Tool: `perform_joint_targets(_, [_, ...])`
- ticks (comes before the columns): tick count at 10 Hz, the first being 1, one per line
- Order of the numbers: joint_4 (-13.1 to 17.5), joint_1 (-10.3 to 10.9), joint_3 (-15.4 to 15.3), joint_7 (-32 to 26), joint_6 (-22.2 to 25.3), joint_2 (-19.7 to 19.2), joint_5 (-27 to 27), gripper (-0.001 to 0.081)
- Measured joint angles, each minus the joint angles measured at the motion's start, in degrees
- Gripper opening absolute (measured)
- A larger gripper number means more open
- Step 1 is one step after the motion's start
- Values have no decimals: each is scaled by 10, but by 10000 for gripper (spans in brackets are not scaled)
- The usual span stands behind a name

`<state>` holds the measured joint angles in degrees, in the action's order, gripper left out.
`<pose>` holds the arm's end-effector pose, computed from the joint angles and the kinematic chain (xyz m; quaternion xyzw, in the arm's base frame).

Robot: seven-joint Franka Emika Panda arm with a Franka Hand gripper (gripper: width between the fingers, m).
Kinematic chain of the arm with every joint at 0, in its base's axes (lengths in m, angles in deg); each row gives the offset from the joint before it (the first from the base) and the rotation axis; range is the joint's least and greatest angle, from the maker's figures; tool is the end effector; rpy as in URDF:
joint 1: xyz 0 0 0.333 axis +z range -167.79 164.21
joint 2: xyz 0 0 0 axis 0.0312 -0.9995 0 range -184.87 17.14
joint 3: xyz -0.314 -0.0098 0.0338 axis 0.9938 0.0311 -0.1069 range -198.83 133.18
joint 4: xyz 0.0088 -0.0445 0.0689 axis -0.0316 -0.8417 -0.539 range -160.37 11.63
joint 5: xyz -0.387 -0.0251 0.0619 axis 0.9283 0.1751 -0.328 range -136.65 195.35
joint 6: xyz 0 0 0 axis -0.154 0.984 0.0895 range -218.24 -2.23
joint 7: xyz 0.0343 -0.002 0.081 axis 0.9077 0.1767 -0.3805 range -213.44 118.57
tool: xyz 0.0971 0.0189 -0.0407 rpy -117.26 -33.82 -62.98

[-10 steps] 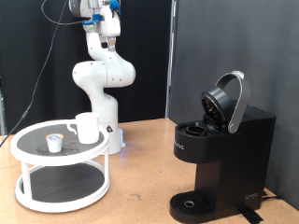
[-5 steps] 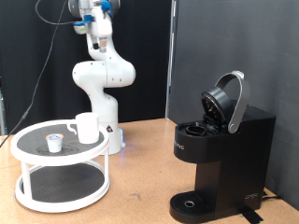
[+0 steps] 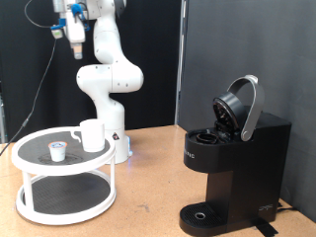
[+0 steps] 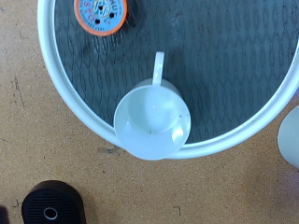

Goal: Make a cup of coffee with the keurig machine

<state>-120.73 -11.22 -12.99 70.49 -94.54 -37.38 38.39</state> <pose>0.2538 -0.1936 0.5694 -0.3332 0.9418 0.0351 0.0291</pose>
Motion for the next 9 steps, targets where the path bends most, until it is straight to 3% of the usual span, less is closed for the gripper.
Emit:
perform_joint_targets(2, [2, 0, 5, -3, 0, -2, 0, 734])
perform_joint_targets(4, [-16, 0, 12, -17, -37, 5, -3, 734])
perform_joint_targets(9, [-123, -4, 43, -19, -189, -5, 47, 734])
